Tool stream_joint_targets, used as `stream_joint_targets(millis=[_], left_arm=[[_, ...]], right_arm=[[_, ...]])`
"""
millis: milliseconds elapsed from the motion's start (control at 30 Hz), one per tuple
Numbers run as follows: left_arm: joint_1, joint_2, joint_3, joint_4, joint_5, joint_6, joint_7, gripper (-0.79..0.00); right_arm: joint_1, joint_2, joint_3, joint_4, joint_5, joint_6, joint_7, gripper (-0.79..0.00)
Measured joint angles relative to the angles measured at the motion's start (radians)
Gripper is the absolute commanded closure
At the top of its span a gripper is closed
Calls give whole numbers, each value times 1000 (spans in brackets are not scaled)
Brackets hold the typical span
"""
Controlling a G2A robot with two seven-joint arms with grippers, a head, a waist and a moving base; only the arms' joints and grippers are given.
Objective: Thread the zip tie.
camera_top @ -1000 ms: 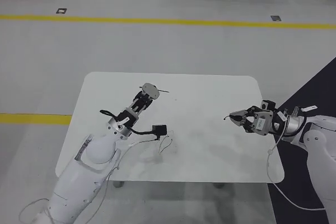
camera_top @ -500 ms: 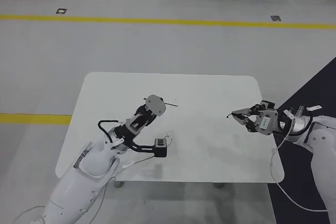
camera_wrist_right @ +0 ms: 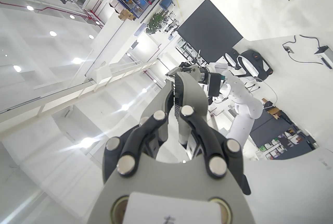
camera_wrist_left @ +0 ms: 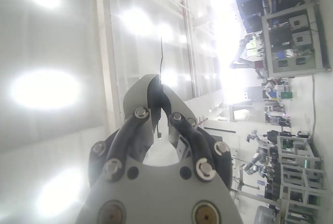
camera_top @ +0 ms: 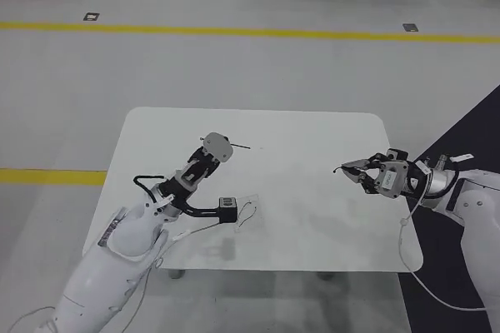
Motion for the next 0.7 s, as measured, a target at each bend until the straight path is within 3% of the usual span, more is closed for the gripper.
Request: stream_joint_targets(millis=[100,267,333,433,500,567,700], left_arm=[[-11,6,-28,-63,-57,-230,81,0],[-43,25,-73,-165,-126,-747,290,0],[-57,33,-92,-185,-181,-945,383,0],[-77,38,-136,-172,-337,-1172,529,0],[-92,38,-152,-162,-455,-1255,596,0],[-94,37,-153,-161,-529,-1266,605,0],[-93,37,-152,-162,-474,-1254,598,0]], right_arm=[[0,0,0,0,0,0,0,0],[0,0,0,0,0,0,0,0],[0,0,0,0,0,0,0,0],[0,0,0,0,0,0,0,0],[0,0,0,0,0,0,0,0],[0,0,0,0,0,0,0,0],[0,0,0,0,0,0,0,0]])
